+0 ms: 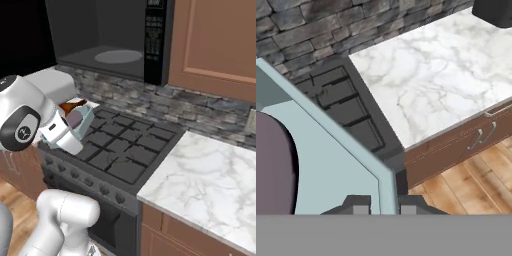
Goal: Place the tupperware containing the chicken drumstick and eggplant meal in the microwave. Close the microwave door and press the start button to reheat the meal.
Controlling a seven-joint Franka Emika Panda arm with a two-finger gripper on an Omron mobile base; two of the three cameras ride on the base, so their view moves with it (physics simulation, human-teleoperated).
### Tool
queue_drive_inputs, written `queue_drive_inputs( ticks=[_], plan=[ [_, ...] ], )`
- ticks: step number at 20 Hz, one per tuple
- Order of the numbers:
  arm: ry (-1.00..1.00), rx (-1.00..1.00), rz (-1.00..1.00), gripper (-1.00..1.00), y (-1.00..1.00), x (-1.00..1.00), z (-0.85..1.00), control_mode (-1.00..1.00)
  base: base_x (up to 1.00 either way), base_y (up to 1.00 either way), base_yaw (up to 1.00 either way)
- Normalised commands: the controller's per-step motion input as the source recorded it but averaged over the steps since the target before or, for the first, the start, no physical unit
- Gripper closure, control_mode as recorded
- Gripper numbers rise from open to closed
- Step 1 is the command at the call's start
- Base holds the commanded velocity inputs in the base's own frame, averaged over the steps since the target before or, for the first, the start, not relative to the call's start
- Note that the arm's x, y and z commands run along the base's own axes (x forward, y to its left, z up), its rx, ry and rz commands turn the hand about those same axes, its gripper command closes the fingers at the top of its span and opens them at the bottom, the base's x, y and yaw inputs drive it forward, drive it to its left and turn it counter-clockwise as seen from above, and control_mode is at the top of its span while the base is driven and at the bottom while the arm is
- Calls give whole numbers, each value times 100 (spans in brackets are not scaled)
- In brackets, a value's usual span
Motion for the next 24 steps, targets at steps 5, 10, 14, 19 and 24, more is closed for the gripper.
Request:
queue_drive_inputs(
  ticks=[5, 10, 14, 19, 24],
  plan=[
    [0, 0, 0, 100, 0, 0, 0, 100, 48, 27, -26],
    [0, 0, 0, 100, 0, 0, 0, 100, 32, 32, -23],
    [0, 0, 0, 100, 0, 0, 0, 100, 24, 34, -15],
    [0, 0, 0, 100, 0, 0, 0, 100, 21, 24, -3],
    [0, 0, 0, 100, 0, 0, 0, 100, 18, 4, 1]
  ],
)
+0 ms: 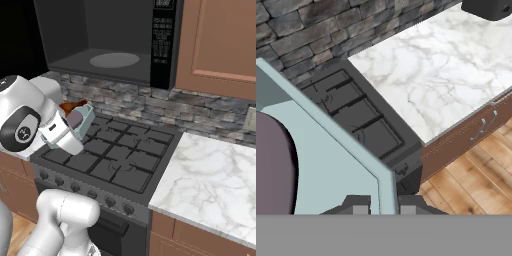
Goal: Place the tupperware containing the chicken drumstick and eggplant meal in the microwave. Close the microwave door and press the start button to reheat the meal.
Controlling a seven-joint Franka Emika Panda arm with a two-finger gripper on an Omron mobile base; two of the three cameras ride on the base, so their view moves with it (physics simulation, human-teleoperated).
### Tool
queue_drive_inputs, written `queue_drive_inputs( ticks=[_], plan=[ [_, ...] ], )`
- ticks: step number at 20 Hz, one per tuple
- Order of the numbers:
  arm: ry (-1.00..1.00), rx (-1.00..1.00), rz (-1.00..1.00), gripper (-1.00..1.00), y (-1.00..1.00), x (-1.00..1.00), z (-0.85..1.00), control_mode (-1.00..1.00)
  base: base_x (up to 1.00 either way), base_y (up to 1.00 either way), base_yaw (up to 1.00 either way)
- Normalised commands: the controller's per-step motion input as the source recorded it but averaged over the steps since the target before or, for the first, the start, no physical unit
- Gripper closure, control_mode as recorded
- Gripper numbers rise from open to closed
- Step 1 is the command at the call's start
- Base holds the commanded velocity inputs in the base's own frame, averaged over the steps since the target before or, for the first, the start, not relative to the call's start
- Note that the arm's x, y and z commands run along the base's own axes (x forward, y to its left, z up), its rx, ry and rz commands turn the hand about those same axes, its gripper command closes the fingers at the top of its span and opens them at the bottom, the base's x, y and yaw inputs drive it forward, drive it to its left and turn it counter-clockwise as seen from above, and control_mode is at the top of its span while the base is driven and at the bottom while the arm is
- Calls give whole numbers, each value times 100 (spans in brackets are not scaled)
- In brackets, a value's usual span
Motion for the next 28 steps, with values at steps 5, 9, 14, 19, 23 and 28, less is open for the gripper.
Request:
queue_drive_inputs(
  ticks=[5, 9, 14, 19, 23, 28],
  plan=[
    [0, 0, 0, 100, 0, 0, 0, 100, 16, 1, 11],
    [0, 0, 0, 100, 0, 0, 0, 100, 7, 9, 19],
    [0, 0, 0, 100, 0, 0, 0, 100, 8, 2, 20],
    [0, 0, 0, 100, 0, 0, 0, 100, 25, 0, 19],
    [0, 0, 0, 100, 0, 0, 0, 100, 46, 0, 19],
    [0, 0, 0, 100, 0, 0, 0, 100, 55, 0, 14]
  ],
)
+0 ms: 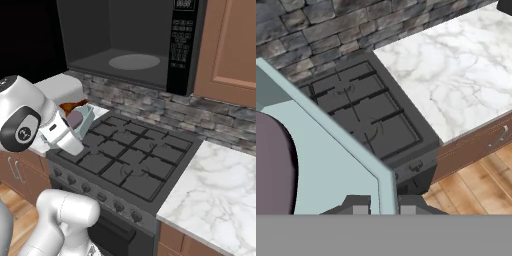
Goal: Place the tupperware containing the chicken drumstick and eggplant meal in the microwave. Close the microwave door and press the start button to reheat the meal.
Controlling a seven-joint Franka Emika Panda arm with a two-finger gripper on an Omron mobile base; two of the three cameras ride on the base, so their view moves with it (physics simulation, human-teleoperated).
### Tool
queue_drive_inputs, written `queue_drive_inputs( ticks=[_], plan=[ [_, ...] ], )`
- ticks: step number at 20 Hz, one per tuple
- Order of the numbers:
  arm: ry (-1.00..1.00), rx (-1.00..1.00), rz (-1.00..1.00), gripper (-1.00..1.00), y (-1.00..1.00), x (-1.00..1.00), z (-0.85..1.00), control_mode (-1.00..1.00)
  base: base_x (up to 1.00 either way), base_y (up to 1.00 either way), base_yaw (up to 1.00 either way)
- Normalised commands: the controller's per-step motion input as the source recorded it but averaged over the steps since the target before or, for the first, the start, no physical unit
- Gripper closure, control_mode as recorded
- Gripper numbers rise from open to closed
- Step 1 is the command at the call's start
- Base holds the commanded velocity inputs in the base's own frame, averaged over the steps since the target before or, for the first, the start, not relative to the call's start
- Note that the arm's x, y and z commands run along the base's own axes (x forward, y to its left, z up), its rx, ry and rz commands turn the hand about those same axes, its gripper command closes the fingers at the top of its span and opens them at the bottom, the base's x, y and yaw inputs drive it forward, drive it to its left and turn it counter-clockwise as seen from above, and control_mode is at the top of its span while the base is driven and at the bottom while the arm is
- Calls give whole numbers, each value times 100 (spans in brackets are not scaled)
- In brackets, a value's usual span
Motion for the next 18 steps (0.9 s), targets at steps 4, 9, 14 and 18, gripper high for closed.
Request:
queue_drive_inputs(
  ticks=[4, 9, 14, 18],
  plan=[
    [0, 0, 0, 100, 0, 0, 0, 100, 53, 0, 6],
    [0, 0, 0, 100, 0, 0, 0, 100, 33, 0, 0],
    [0, 0, 0, 100, 0, 0, 0, -100, 1, 0, 0],
    [0, 0, 0, 100, 0, 0, 0, -100, 0, 0, 0]
  ],
)
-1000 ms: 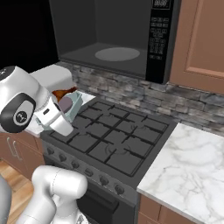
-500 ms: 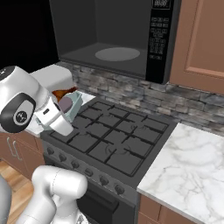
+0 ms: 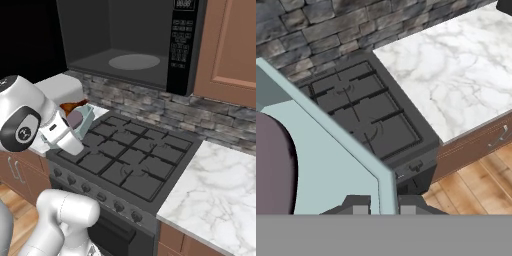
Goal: Place the tupperware containing the chicken drumstick and eggplant meal in the microwave. Close the microwave door and press the start button to reheat the meal.
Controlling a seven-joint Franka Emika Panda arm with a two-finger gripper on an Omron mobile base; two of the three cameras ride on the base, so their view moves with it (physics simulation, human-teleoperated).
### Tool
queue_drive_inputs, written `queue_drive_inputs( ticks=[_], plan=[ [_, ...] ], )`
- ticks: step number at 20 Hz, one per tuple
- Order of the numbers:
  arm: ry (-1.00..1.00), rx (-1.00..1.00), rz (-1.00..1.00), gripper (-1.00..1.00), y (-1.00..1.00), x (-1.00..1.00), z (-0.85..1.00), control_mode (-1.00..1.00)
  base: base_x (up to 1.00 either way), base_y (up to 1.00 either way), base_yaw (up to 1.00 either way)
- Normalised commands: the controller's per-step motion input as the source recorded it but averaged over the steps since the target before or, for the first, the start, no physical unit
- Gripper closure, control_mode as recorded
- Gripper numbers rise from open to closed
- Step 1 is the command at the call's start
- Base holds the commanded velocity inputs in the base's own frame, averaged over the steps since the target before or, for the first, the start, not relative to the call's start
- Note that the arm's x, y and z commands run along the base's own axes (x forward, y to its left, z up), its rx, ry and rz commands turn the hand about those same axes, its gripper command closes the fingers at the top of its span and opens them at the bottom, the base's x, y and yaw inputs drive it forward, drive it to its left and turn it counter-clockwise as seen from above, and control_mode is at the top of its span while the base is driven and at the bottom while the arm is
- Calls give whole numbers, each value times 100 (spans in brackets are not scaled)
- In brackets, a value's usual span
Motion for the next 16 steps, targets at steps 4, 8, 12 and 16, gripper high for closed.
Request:
queue_drive_inputs(
  ticks=[4, 8, 12, 16],
  plan=[
    [0, 0, 0, 100, -2, 1, 0, -100, 0, 0, 0],
    [-1, 0, 0, 100, 0, 1, 0, -100, 0, 0, 0],
    [-19, 0, 1, 100, 0, 0, 21, -100, 0, 0, 0],
    [-19, 0, 0, 100, -1, 11, 66, -100, 0, 0, 0]
  ],
)
